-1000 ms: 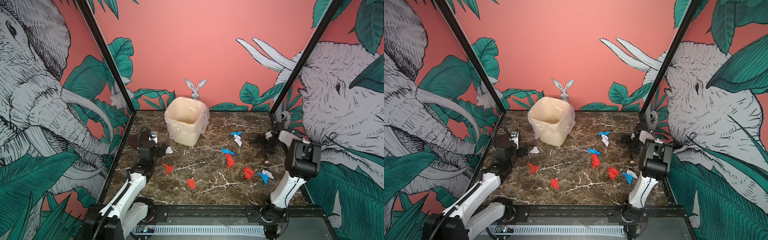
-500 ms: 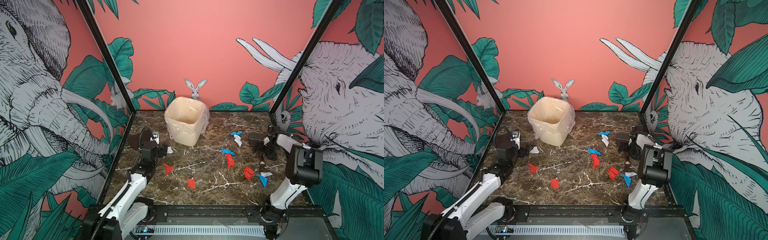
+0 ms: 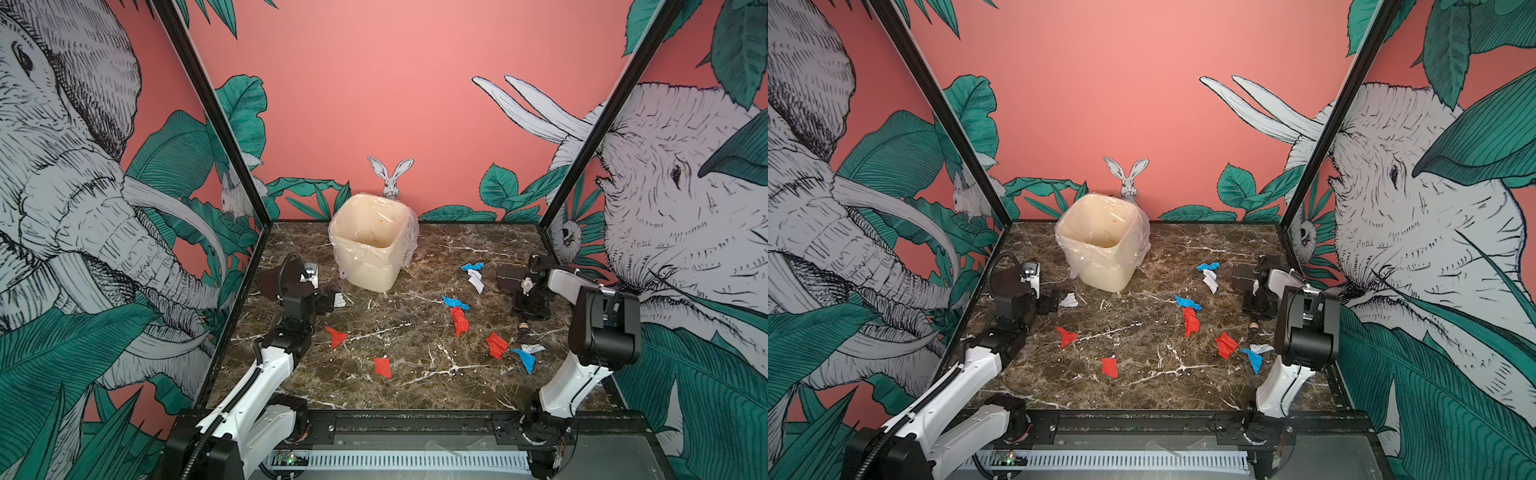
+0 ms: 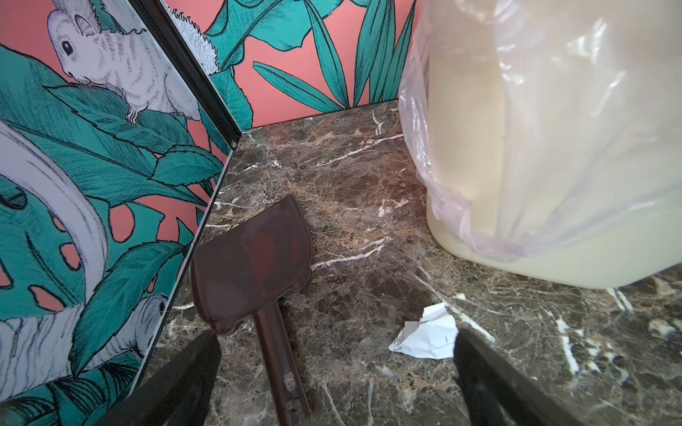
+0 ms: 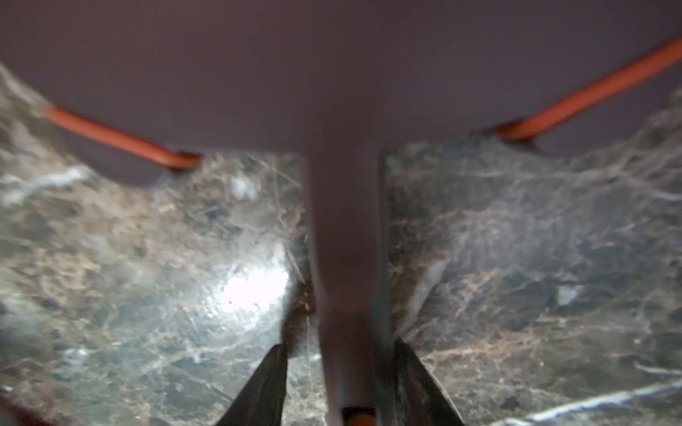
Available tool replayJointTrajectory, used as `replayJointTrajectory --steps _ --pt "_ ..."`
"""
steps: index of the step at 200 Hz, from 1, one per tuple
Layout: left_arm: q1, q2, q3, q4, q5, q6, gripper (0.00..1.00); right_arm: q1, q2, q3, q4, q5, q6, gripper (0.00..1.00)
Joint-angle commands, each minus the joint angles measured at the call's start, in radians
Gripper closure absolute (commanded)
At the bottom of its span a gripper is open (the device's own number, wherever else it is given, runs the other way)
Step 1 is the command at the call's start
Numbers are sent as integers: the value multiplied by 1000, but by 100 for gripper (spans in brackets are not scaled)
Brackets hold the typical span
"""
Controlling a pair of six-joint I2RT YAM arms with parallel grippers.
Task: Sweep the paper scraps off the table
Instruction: 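Lift the brush with the right gripper toward the bin while the left arm rises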
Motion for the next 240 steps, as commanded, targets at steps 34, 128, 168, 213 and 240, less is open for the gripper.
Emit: replayJointTrajectory --steps 34,128,168,213,240 --pt "-7 -37 0 -34 6 -22 0 21 44 -18 -5 38 -27 74" --pt "-24 -95 111 -302 90 -125 0 69 -92 -19 -2 95 -10 100" --pt "-48 -162 182 -481 151 -196 0 96 -253 -7 -41 116 12 100" --pt "-101 -238 228 -608 211 -304 0 184 -407 17 -114 114 26 100" --pt "-120 -243 254 -596 327 -376 0 268 -500 31 -141 87 31 100"
